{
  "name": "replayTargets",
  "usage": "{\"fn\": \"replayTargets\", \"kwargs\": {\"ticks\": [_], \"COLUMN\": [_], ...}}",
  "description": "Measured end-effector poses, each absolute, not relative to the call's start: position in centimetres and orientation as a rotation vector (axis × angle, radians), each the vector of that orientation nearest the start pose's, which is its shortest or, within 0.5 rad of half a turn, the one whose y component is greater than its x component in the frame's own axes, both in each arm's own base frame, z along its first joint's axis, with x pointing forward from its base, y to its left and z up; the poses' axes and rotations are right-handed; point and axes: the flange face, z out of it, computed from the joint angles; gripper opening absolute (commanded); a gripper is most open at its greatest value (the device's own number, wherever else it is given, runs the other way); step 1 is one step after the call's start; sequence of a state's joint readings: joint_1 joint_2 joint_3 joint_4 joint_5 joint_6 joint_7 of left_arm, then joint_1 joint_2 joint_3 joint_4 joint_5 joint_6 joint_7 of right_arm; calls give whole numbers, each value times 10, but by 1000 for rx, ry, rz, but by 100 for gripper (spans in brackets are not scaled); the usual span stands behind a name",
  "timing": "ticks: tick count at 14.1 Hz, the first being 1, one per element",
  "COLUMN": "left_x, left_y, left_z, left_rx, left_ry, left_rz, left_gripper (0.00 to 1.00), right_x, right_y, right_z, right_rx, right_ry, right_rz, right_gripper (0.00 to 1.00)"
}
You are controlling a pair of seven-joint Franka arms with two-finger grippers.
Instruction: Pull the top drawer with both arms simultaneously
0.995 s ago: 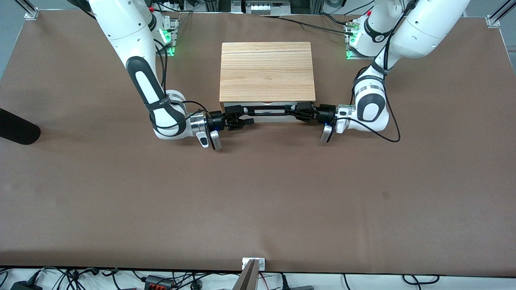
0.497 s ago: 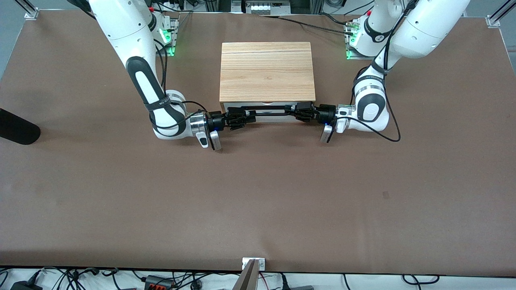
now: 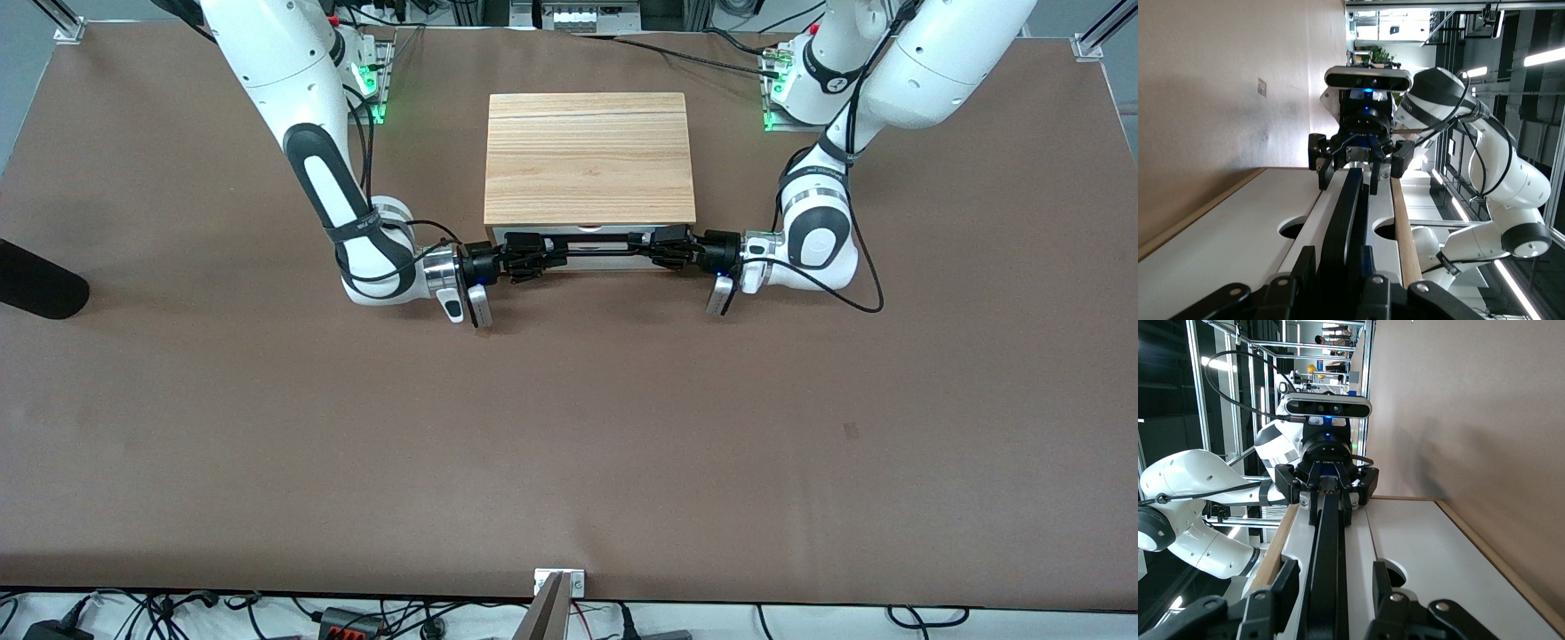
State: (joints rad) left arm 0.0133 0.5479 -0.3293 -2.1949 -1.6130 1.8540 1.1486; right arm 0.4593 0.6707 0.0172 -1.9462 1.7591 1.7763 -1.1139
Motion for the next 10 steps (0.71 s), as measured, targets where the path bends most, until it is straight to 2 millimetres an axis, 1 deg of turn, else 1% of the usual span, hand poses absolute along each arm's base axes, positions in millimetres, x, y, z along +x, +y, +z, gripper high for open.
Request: {"fn": "replayTargets", "kwargs": {"ticks": [1, 2, 4, 10], "left_x": [464, 464, 465, 466], "left_y": [-241, -241, -241, -243], "left_z": [162, 162, 161, 159], "left_rx": [1642, 1642, 1640, 1636], "left_ry": [-84, -84, -81, -77], "left_rz": [-98, -98, -97, -78], "left_gripper": [6, 6, 6, 5], "right_x": [488, 488, 488, 488], "right_y": [347, 347, 348, 348], "right_z": [154, 153, 157, 157], "right_rx": [-1633, -1633, -1618, -1617], "right_ry": [-217, -217, -226, -235], "right_rz": [116, 116, 115, 106], "right_gripper": [2, 0, 0, 0]}}
